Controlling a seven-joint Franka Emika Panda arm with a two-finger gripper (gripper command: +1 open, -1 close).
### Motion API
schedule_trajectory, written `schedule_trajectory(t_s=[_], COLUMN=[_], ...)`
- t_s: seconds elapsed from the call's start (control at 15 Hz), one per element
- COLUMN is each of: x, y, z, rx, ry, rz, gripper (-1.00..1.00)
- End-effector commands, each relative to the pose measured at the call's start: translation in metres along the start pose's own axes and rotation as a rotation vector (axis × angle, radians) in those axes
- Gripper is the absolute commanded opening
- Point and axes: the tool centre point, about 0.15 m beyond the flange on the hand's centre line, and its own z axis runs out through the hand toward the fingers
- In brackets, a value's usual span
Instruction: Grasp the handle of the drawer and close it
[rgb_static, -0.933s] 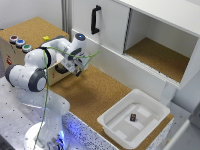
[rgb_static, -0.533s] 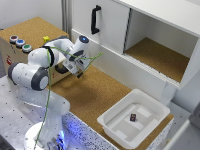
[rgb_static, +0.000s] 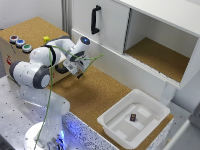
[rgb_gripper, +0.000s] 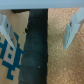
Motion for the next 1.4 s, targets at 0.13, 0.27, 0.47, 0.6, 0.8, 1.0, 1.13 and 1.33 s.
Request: schedule_trajectory(t_s=[0.13,0.27,0.47,0.6,0.8,1.0,1.13,1.33], x=[0.022,0.022,0.022,0.023,0.025,0.024,0.022,0.022], y=[-0.002,-0.005,-0.007,-0.009,-0.013,-0.015,-0.015,-0.017], z=[0.01,0.012,0.014,0.016,0.019,0.015,0.014,0.02], rx=[0.071,0.083,0.088,0.096,0.097,0.085,0.074,0.065], ry=[-0.082,-0.084,-0.089,-0.092,-0.098,-0.084,-0.084,-0.096], rz=[-0.04,-0.054,-0.057,-0.061,-0.073,-0.075,-0.075,-0.082], gripper=[1.0,-1.0,-1.0,-1.0,-1.0,-1.0,-1.0,-1.0])
